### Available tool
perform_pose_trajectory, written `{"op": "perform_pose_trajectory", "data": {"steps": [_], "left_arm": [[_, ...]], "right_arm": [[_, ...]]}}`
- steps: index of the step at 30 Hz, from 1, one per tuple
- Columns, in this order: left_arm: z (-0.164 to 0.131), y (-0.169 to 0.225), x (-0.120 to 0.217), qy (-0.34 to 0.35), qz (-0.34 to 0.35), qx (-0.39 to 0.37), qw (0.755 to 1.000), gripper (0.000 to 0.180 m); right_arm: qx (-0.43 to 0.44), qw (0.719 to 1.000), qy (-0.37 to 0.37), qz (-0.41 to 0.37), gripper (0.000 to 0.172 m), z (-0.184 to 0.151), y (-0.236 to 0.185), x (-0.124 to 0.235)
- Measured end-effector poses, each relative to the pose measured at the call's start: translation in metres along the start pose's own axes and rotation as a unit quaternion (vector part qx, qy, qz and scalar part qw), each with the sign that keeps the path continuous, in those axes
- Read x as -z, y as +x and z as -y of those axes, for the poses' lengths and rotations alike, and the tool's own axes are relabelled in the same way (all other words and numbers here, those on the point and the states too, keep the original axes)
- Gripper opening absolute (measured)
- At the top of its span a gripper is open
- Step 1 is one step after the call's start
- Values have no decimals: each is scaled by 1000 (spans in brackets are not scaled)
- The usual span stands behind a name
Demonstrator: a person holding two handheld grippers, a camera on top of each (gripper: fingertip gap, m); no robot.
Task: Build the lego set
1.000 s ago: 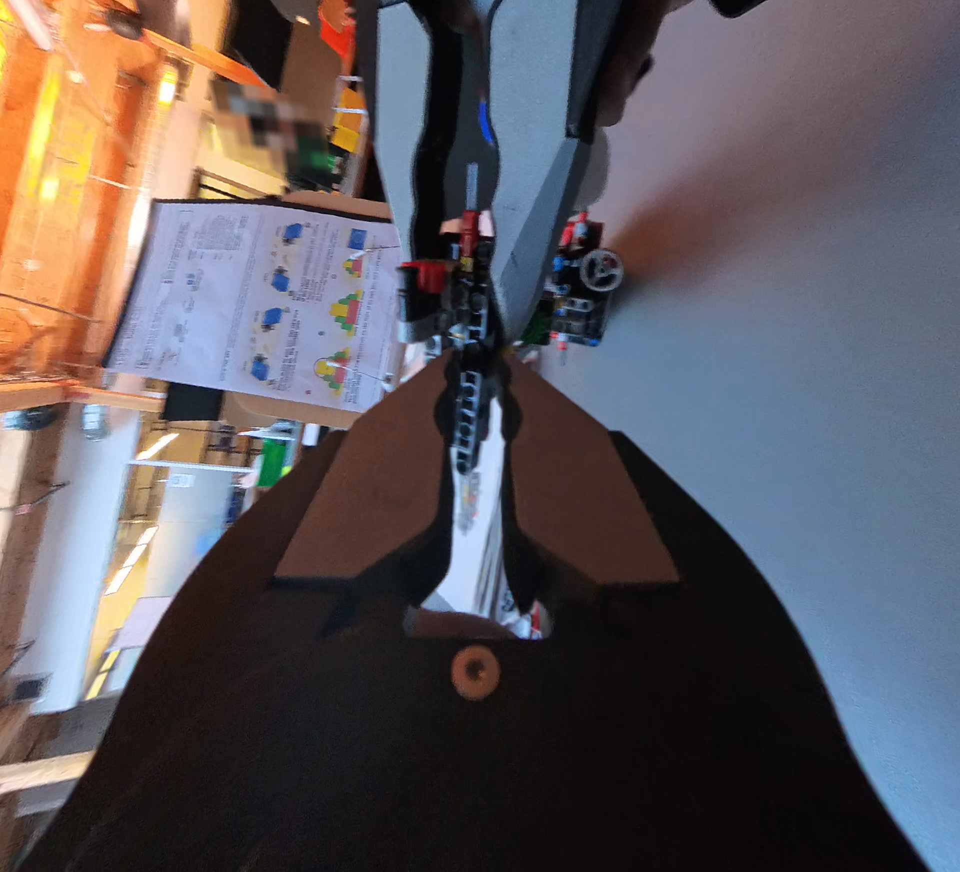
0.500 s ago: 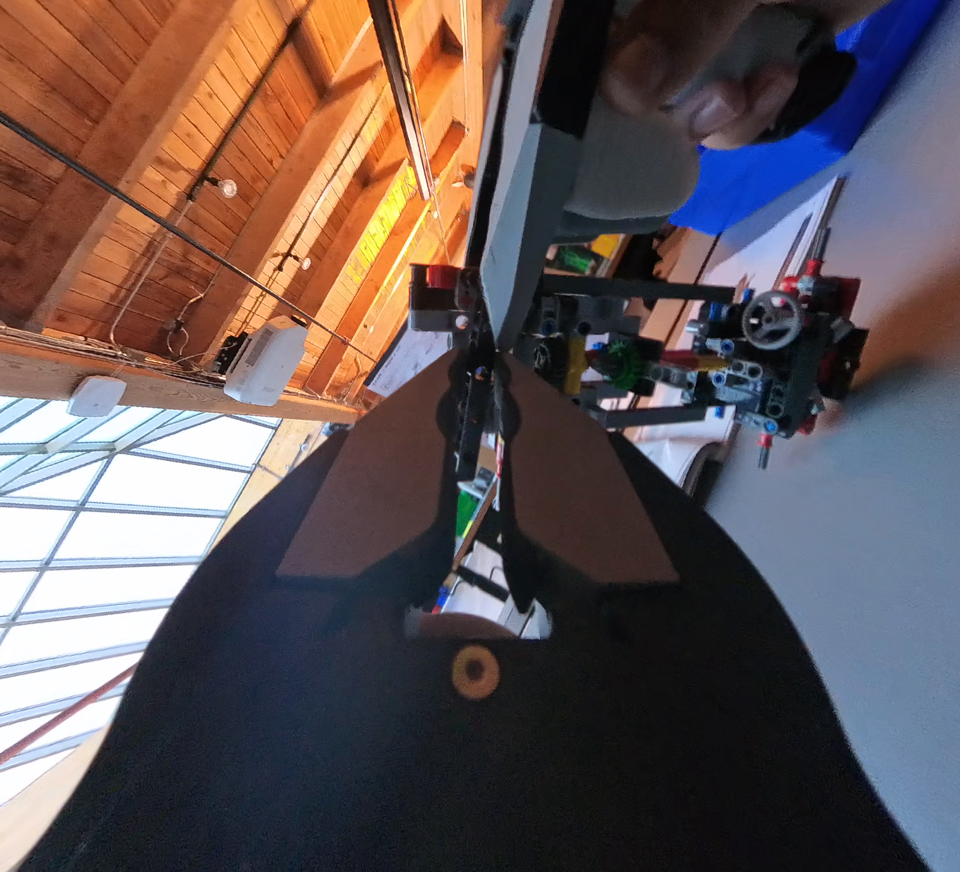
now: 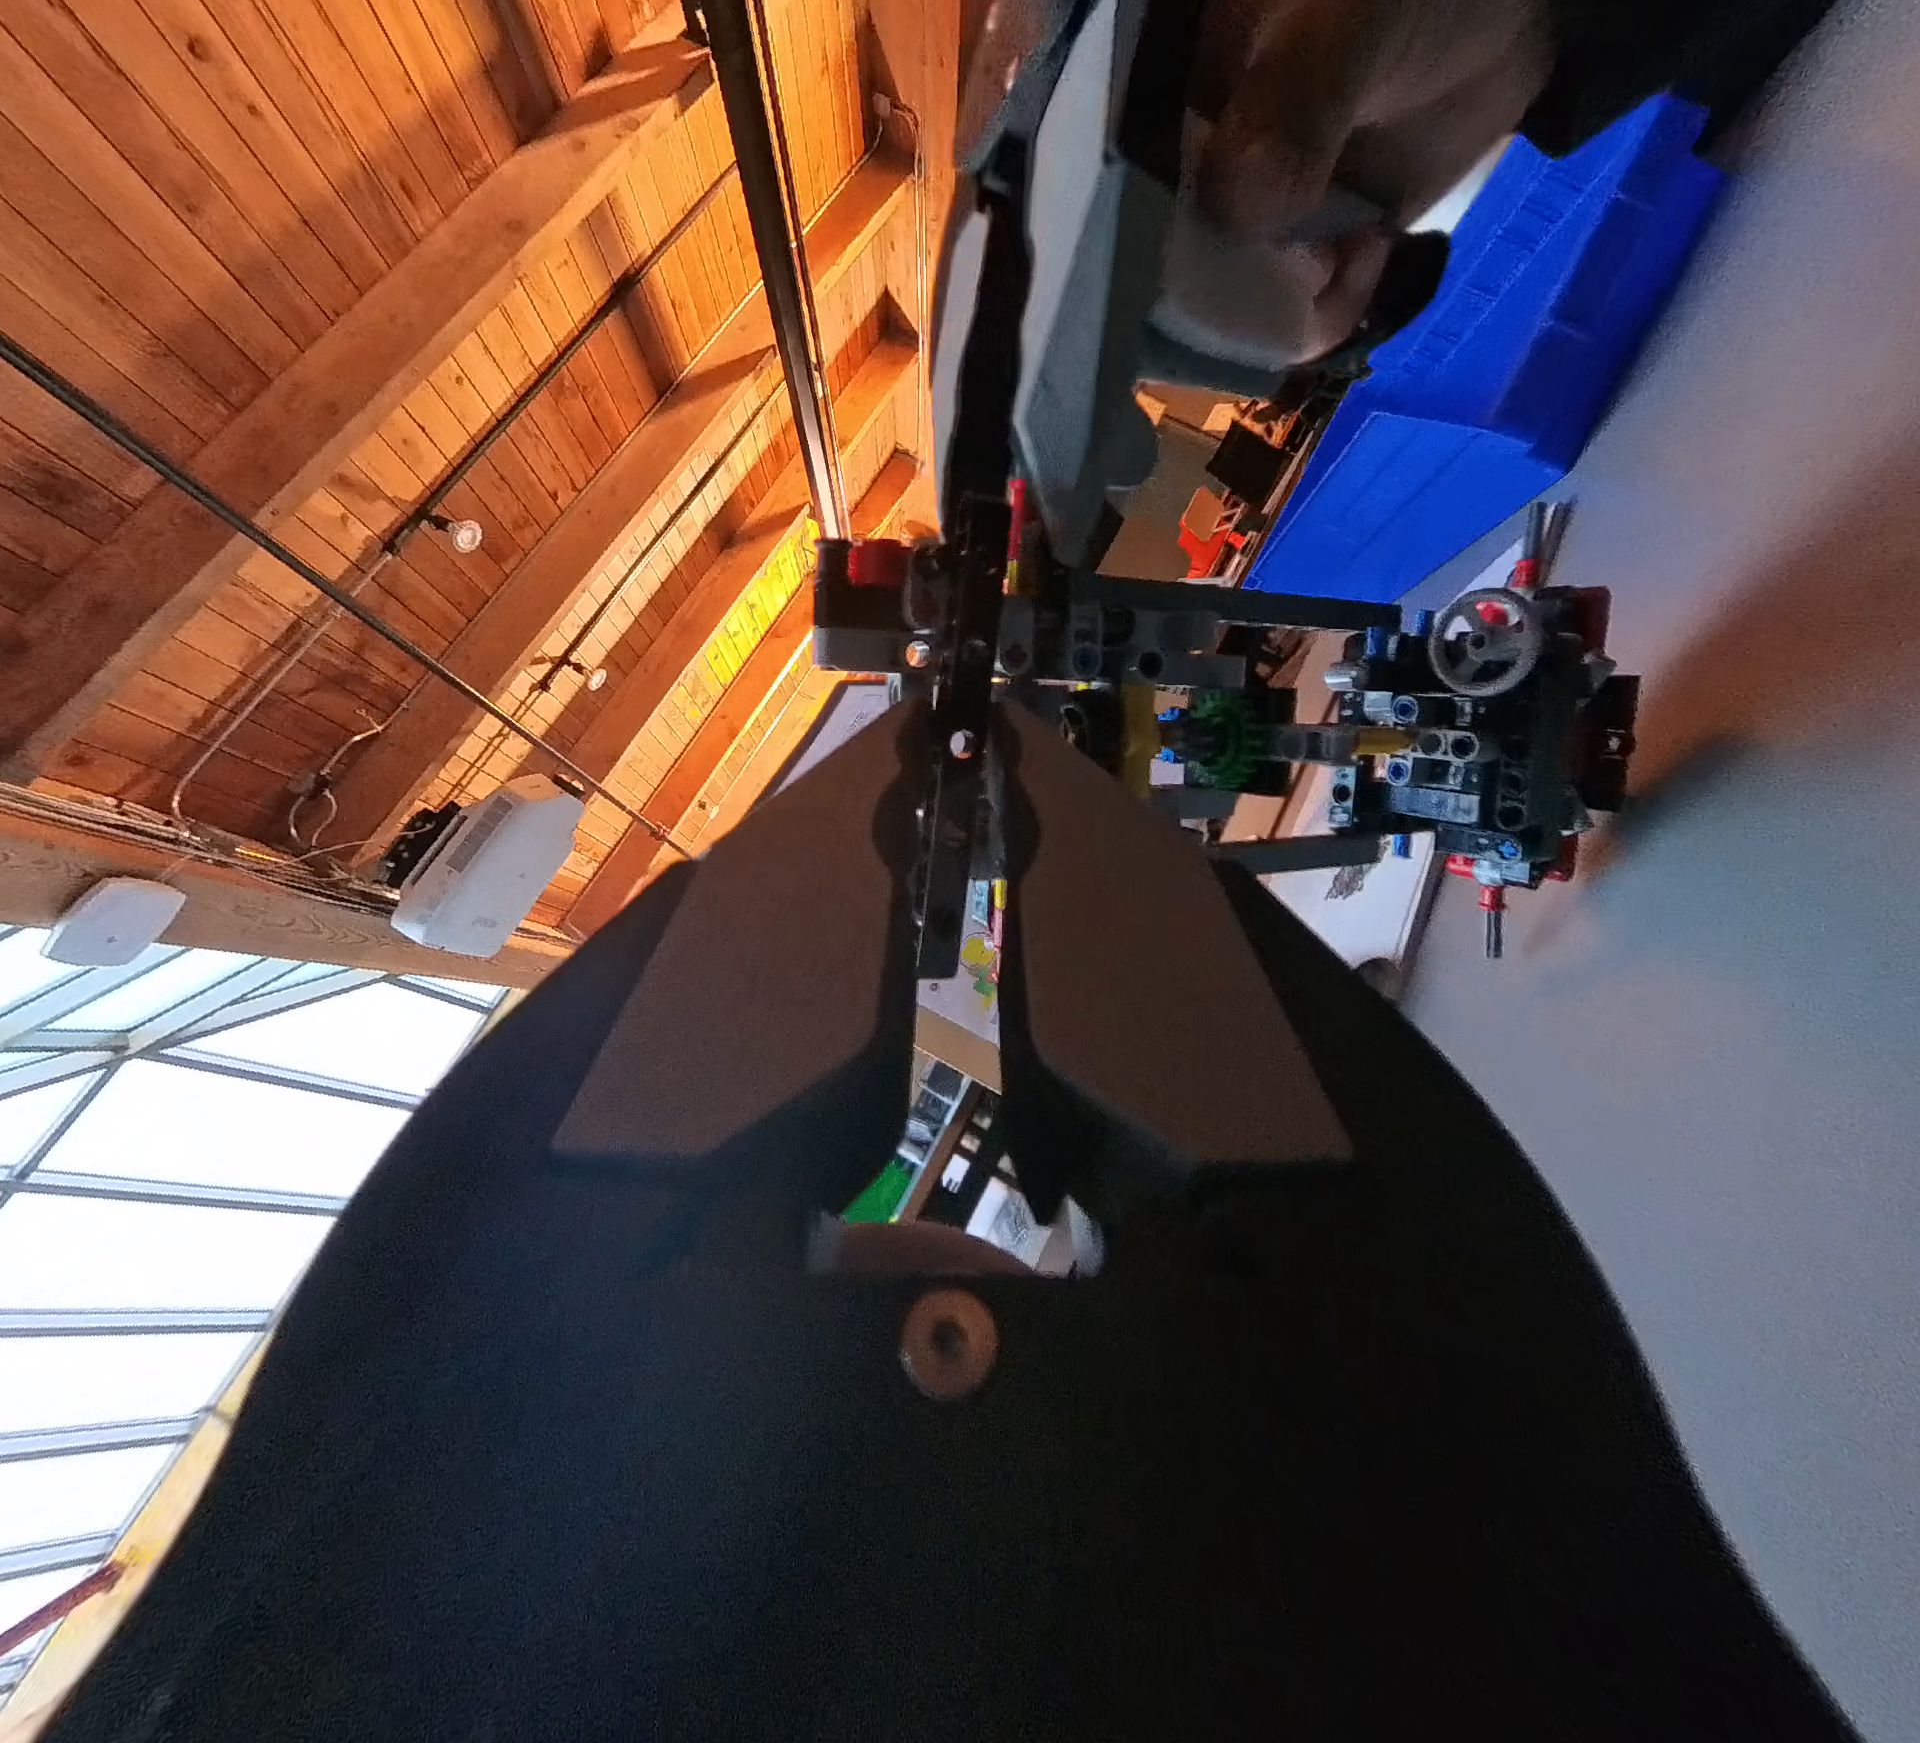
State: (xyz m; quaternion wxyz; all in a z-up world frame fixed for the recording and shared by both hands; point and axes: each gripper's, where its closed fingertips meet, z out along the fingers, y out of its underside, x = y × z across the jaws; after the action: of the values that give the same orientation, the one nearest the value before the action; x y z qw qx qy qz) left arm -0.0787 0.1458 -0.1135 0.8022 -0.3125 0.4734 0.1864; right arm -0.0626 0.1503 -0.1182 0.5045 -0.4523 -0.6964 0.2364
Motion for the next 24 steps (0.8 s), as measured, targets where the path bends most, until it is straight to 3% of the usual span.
{"op": "perform_pose_trajectory", "data": {"steps": [5, 12, 24], "left_arm": [[-8, -4, -2, -5, 6, 5, 1000, 6], [-11, -6, 1, 2, 11, 5, 1000, 6], [-12, -14, -7, -46, 40, 11, 998, 7]], "right_arm": [[80, 994, -65, -34, 24, -4, 8, -13], [11, 1000, -1, -22, 23, 0, 10, -19], [-24, 998, -20, -63, 23, 1, 19, -23]]}}
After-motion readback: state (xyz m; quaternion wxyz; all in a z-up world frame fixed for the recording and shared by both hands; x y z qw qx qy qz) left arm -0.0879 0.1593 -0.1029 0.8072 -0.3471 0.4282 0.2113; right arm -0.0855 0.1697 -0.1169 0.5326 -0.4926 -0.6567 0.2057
